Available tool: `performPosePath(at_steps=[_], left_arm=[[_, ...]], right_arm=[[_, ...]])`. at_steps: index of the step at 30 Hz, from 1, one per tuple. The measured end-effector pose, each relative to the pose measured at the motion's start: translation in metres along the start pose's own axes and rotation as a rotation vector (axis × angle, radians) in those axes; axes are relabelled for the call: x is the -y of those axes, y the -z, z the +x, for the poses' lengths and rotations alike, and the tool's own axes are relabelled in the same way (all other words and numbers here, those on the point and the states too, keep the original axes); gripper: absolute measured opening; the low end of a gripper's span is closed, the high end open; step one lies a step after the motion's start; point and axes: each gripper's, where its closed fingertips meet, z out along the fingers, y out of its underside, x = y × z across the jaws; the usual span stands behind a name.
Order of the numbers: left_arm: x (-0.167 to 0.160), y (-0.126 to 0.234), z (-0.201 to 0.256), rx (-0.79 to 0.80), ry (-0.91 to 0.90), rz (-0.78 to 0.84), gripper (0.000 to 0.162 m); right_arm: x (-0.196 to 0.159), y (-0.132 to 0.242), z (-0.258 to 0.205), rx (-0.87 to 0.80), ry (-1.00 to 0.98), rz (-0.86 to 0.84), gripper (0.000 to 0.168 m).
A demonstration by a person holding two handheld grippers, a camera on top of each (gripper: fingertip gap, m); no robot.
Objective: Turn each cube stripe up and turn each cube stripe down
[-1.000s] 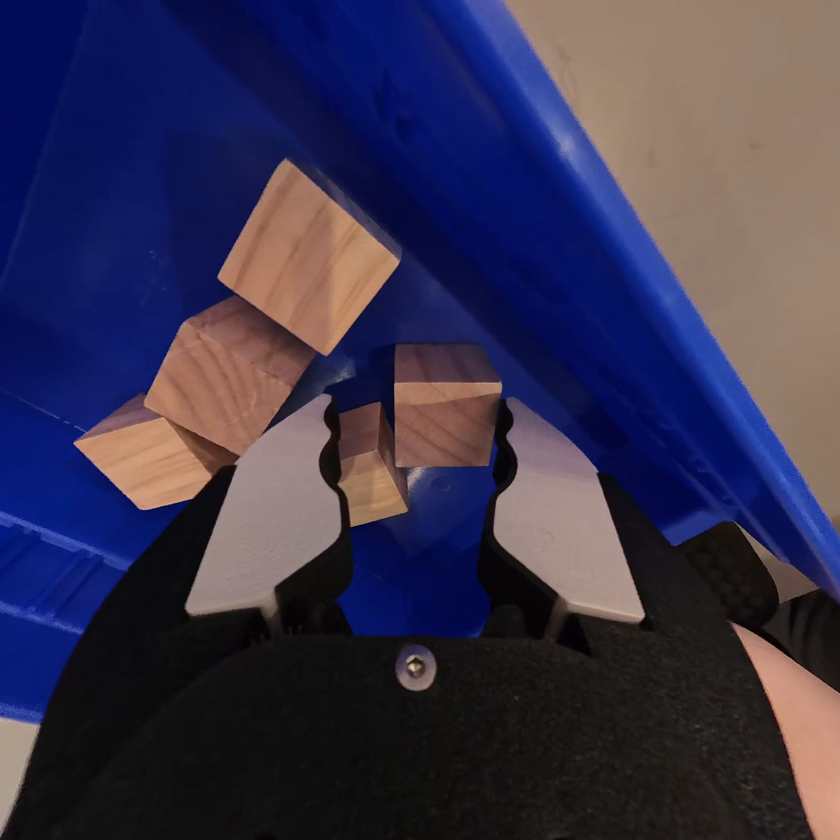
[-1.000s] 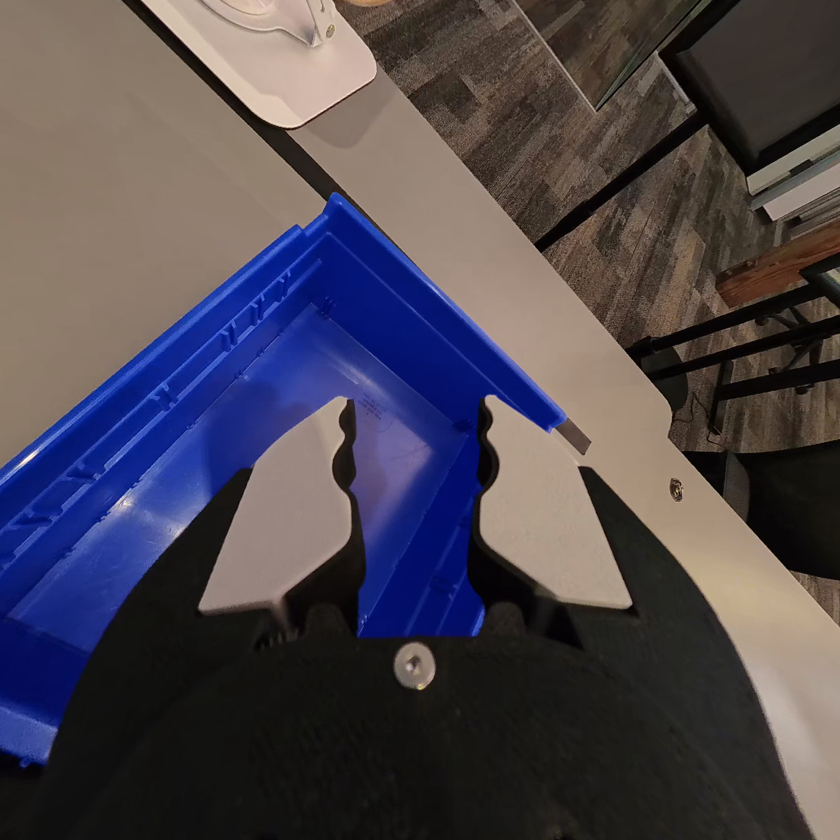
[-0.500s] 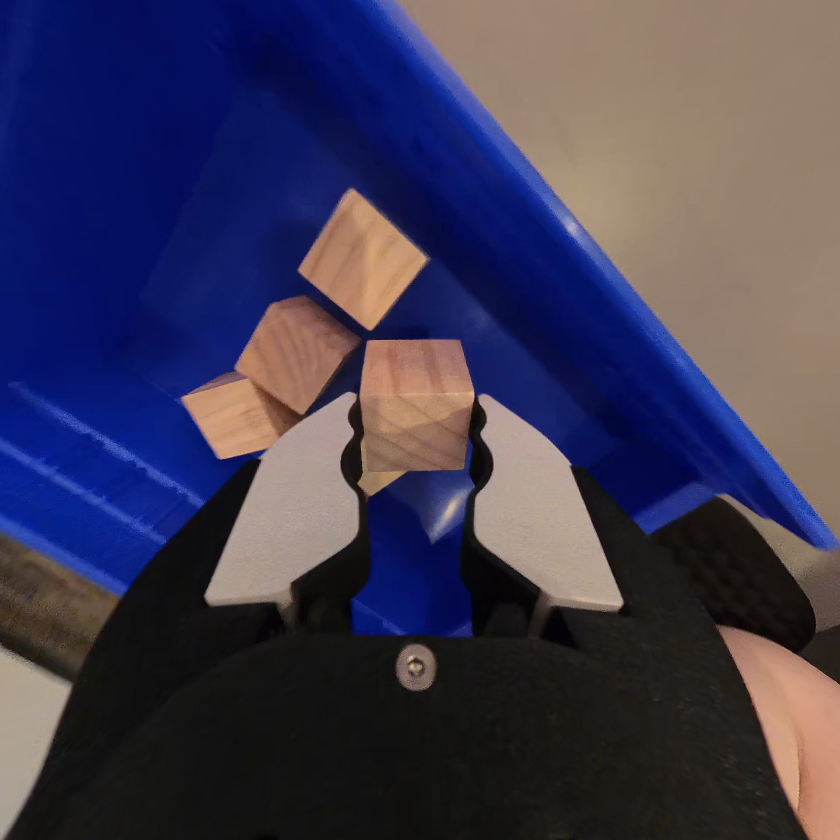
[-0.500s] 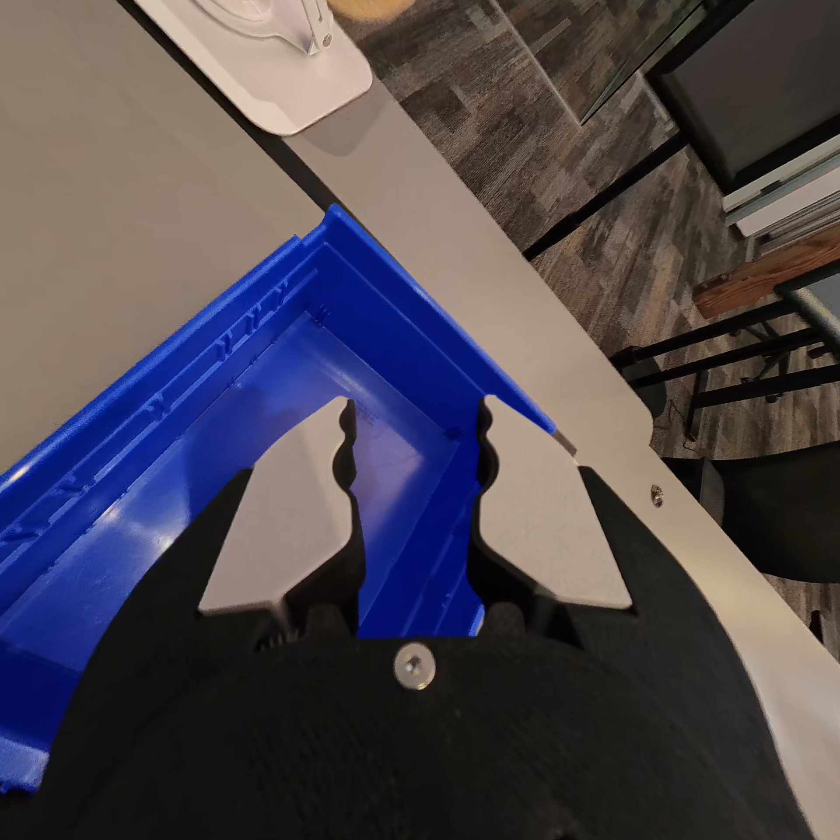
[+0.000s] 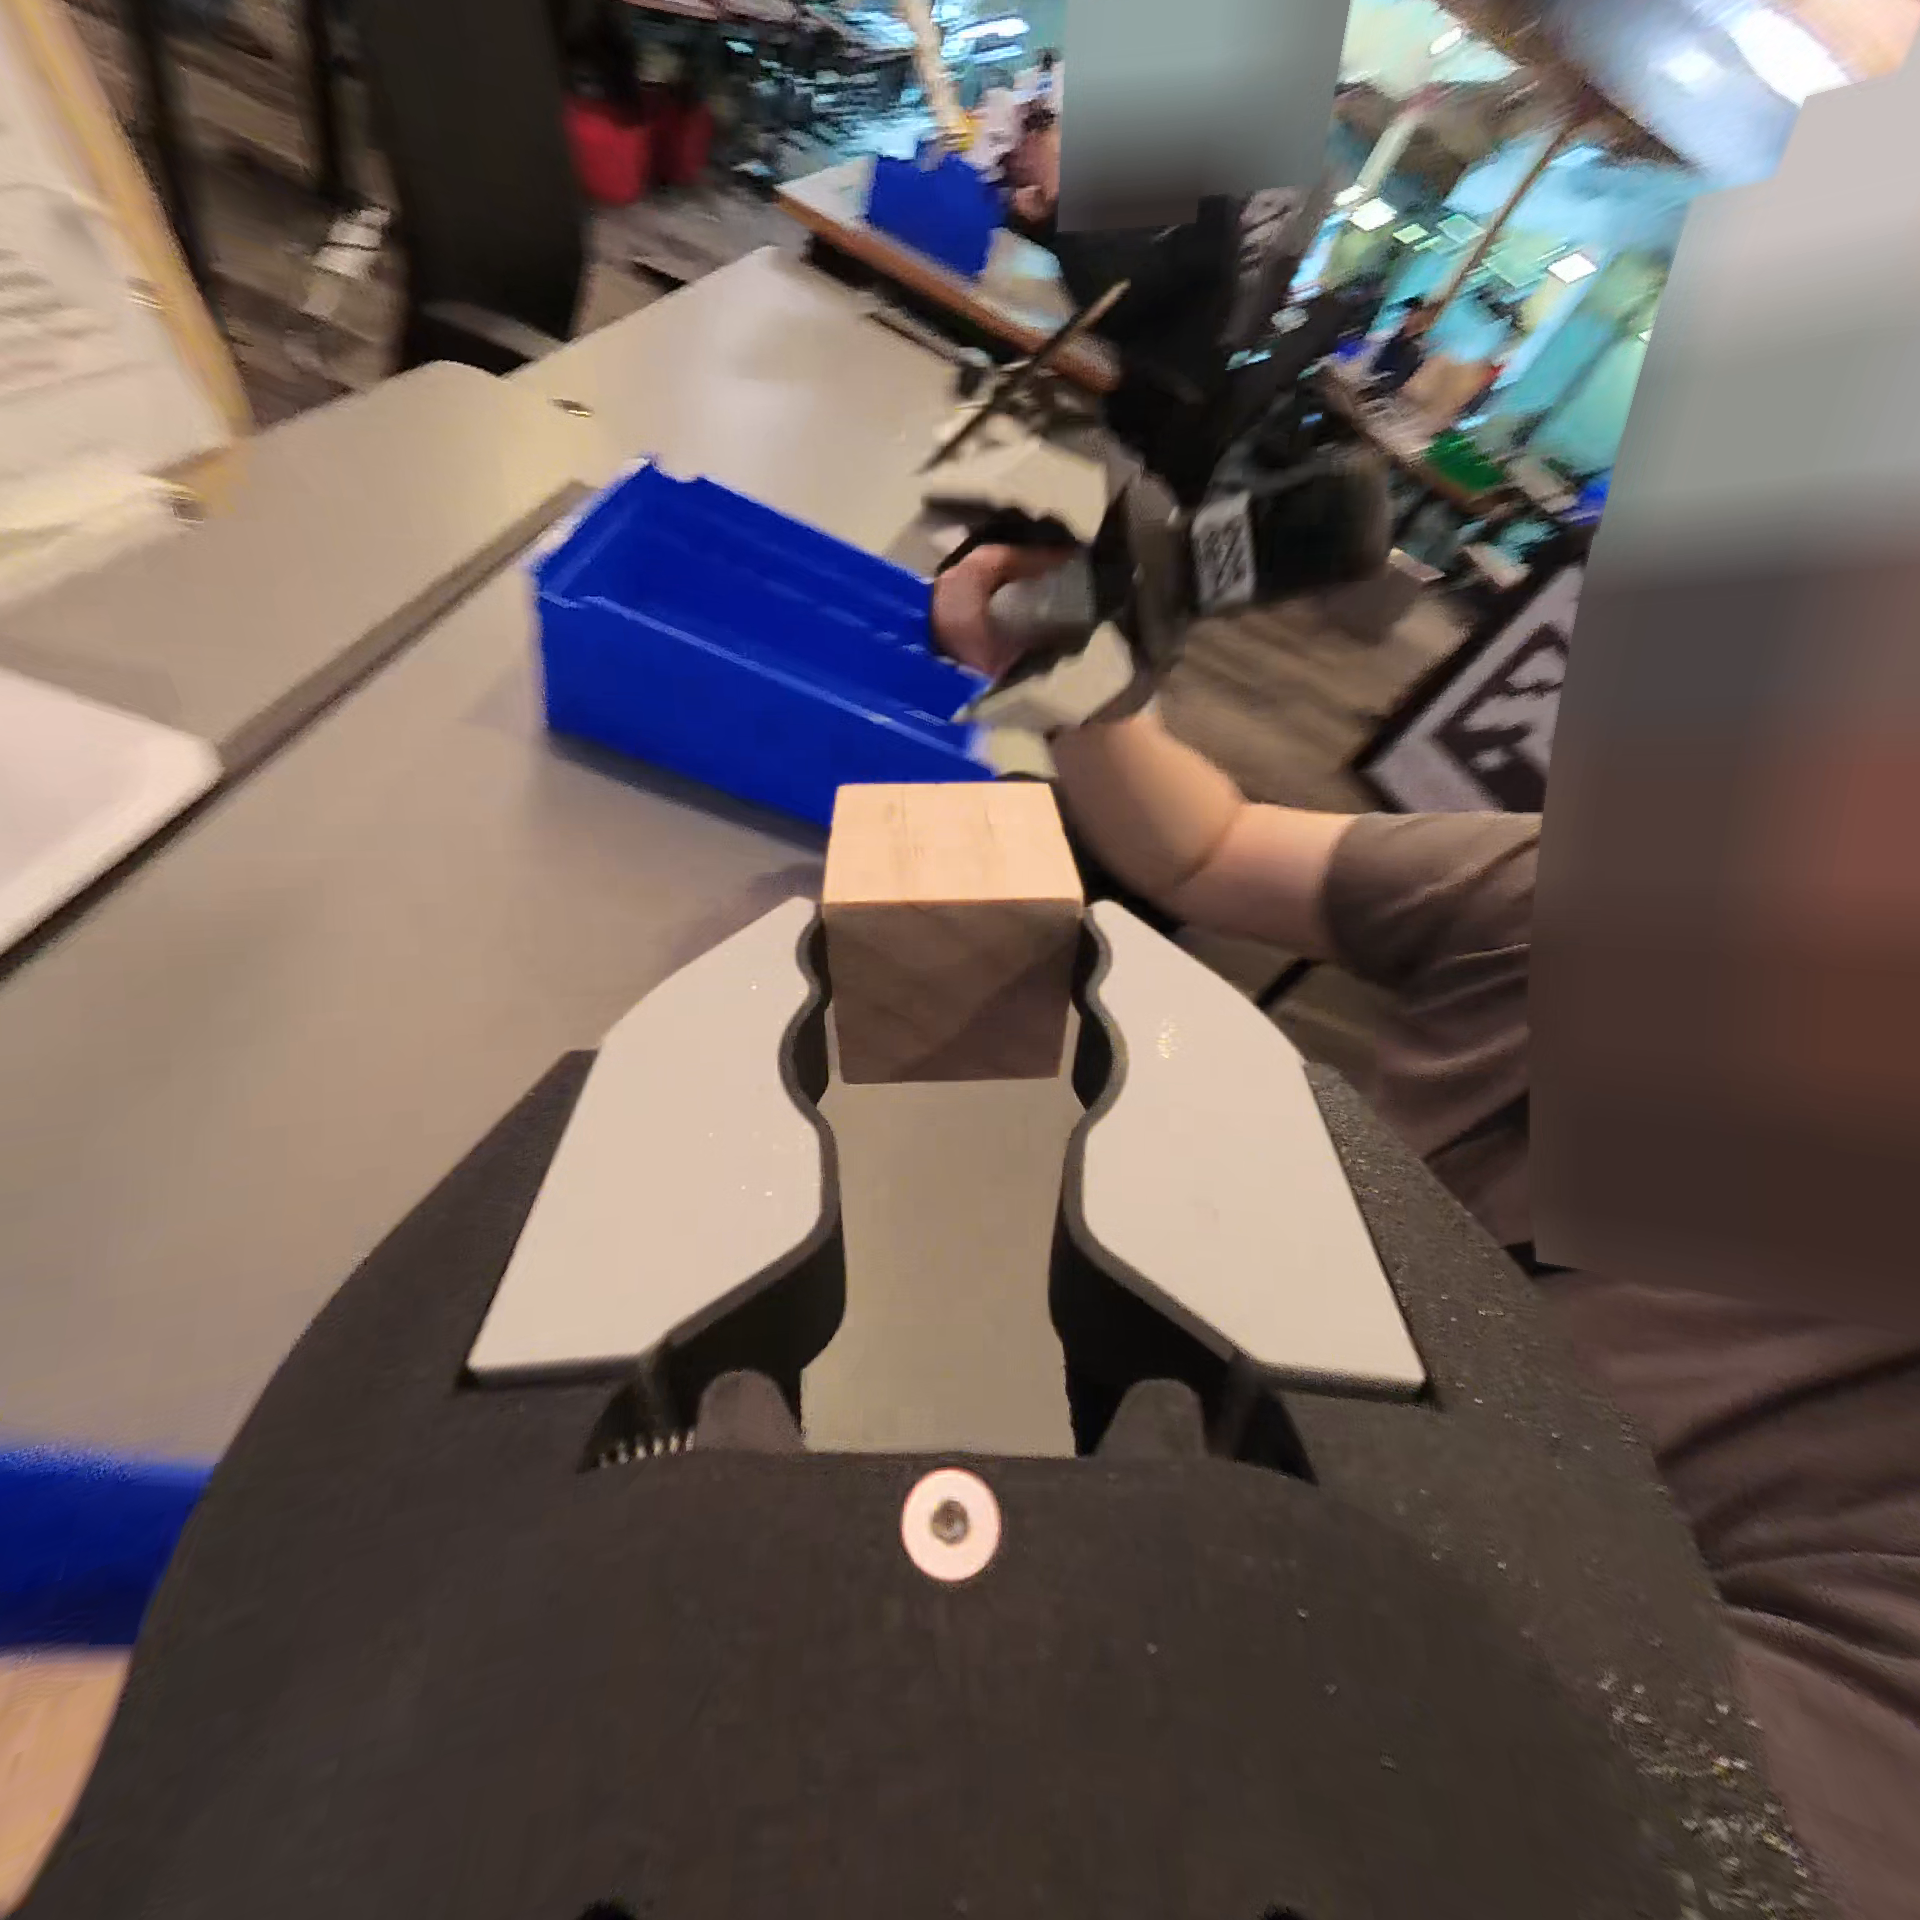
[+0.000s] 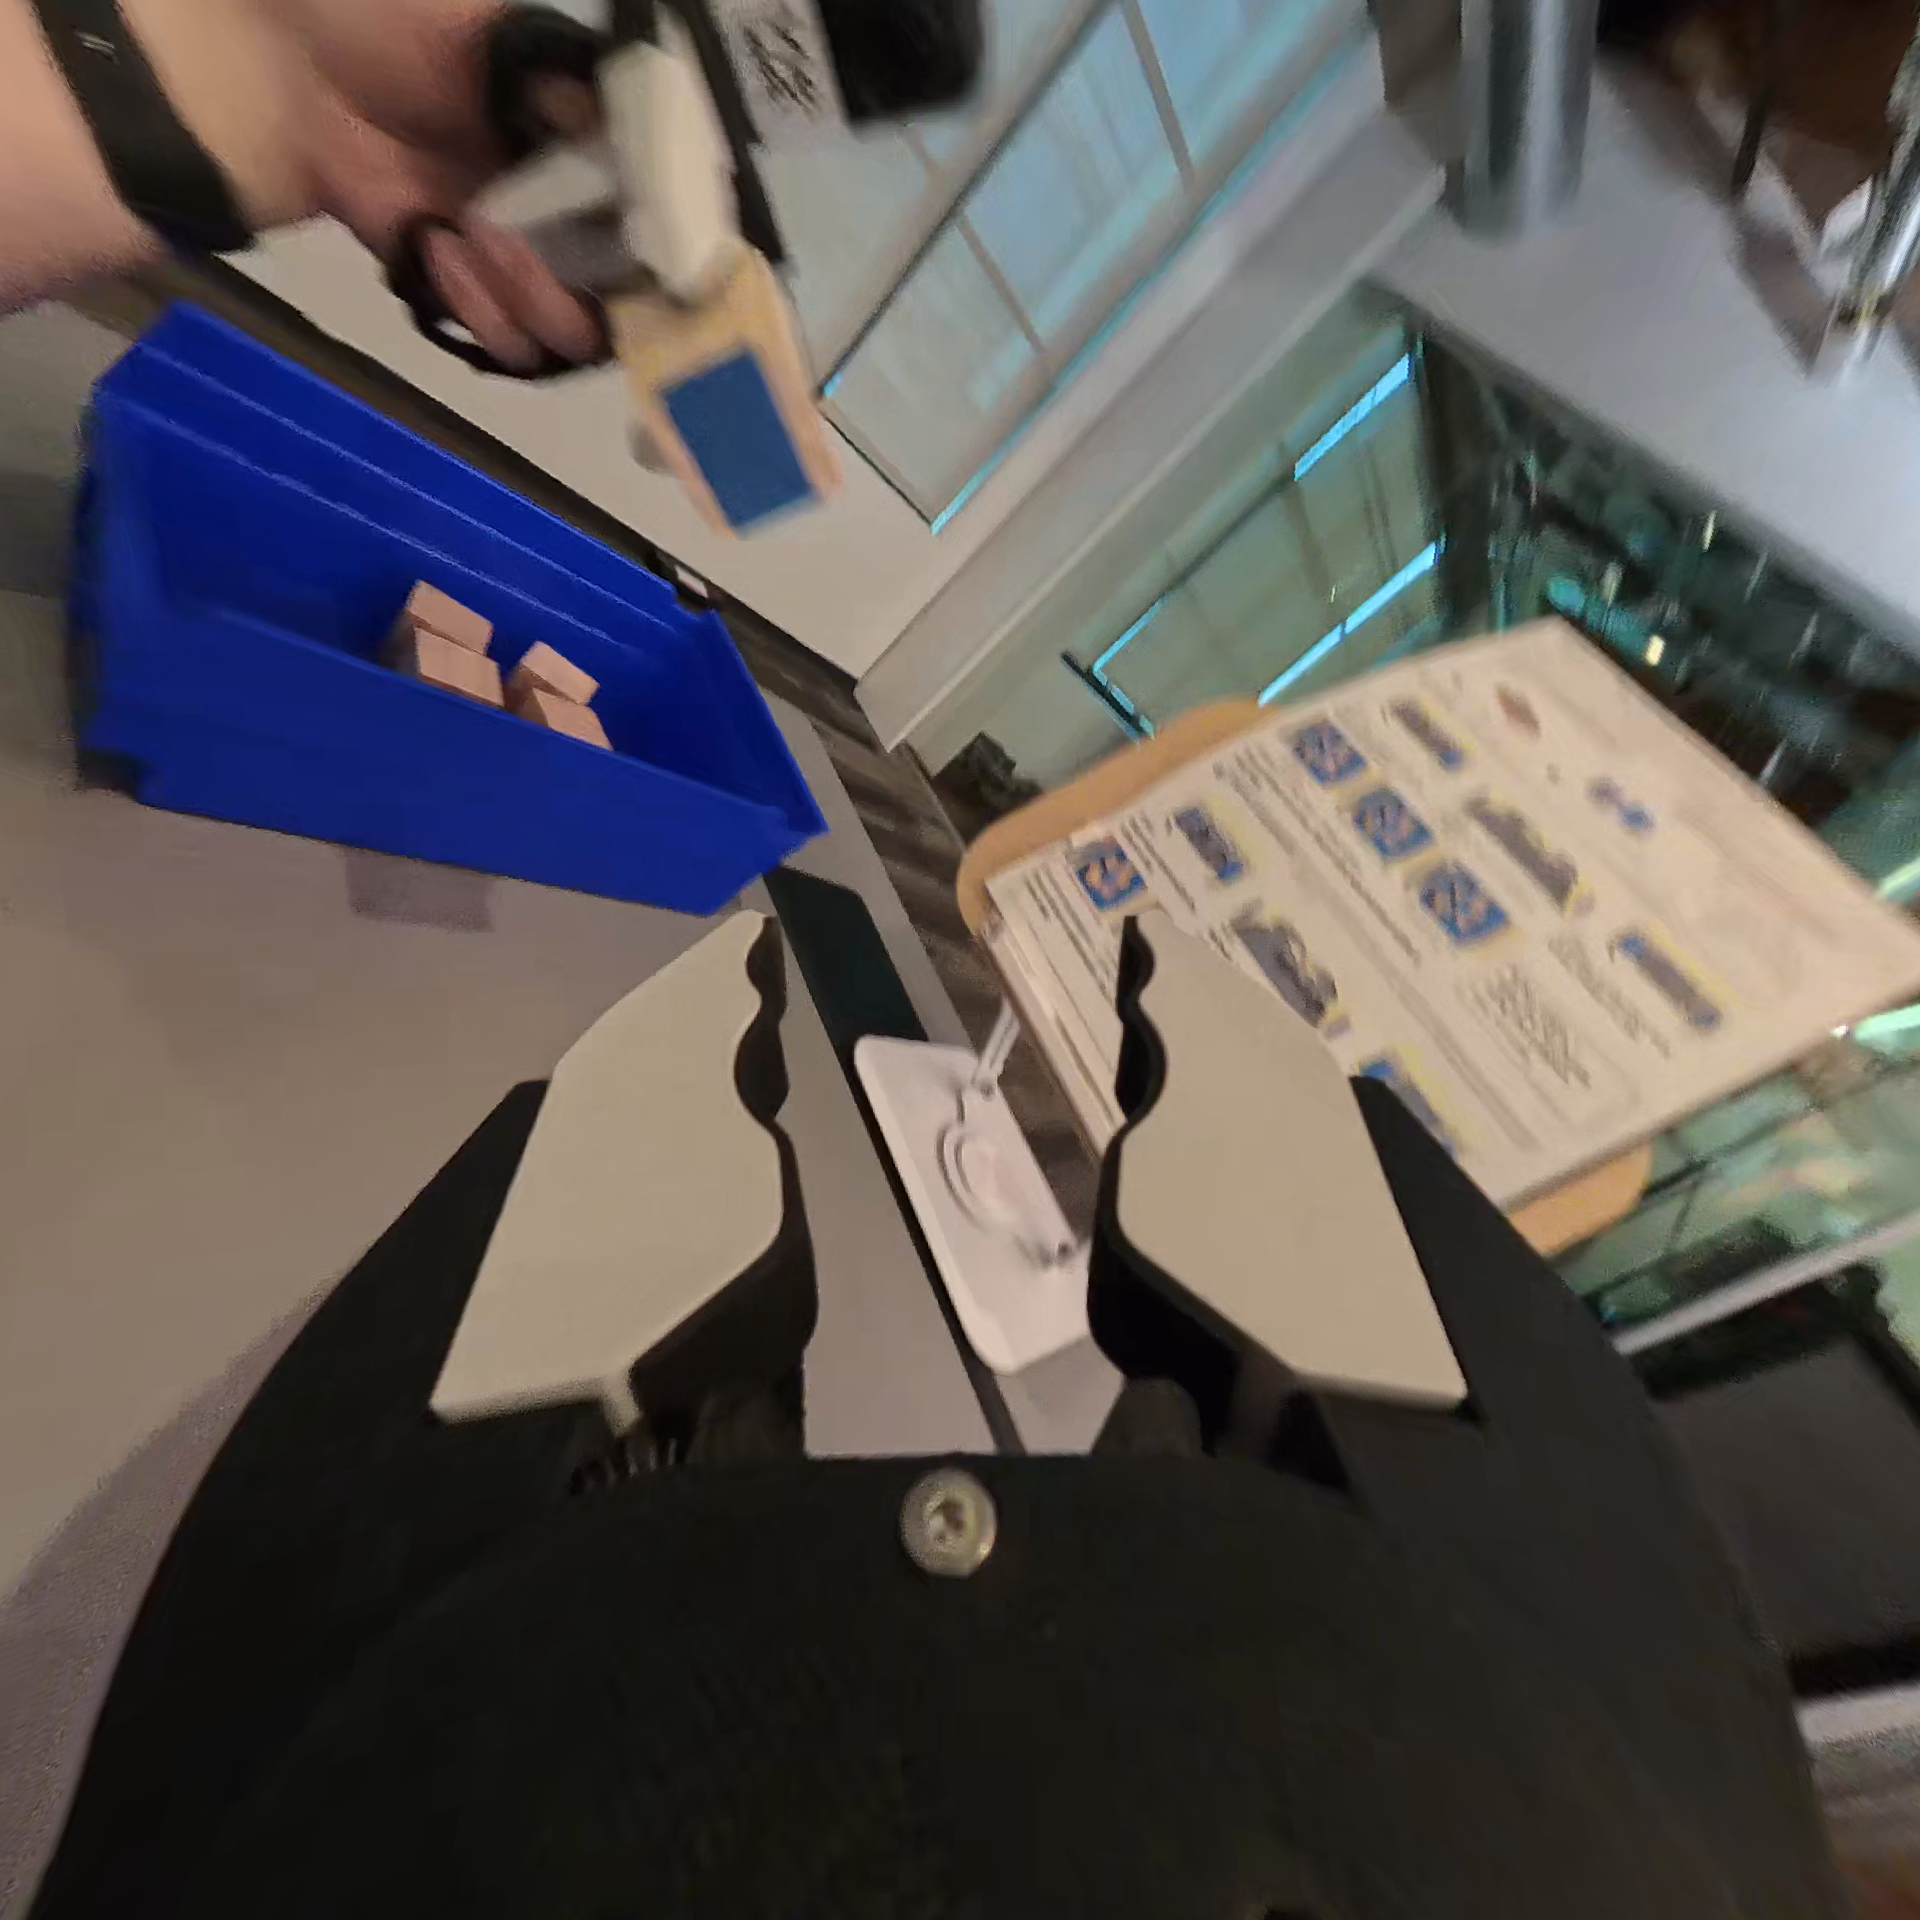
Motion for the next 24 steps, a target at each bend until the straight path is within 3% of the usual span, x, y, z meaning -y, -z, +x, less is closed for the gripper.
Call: performPosePath(at_steps=[4,11,19,24], left_arm=[[0.004,-0.043,0.024,-0.228,0.095,-0.004,0.044],[-0.014,-0.101,0.053,-0.452,0.161,-0.118,0.044],[-0.025,-0.111,0.061,-0.443,0.101,-0.183,0.044],[-0.026,-0.112,0.061,-0.454,0.085,-0.184,0.045]], right_arm=[[0.033,-0.013,-0.043,0.004,0.147,0.053,0.067],[0.053,-0.008,-0.054,0.02,0.108,0.123,0.066],[0.051,-0.005,-0.065,0.116,0.113,0.125,0.045],[0.051,-0.004,-0.066,0.132,0.111,0.124,0.045]])
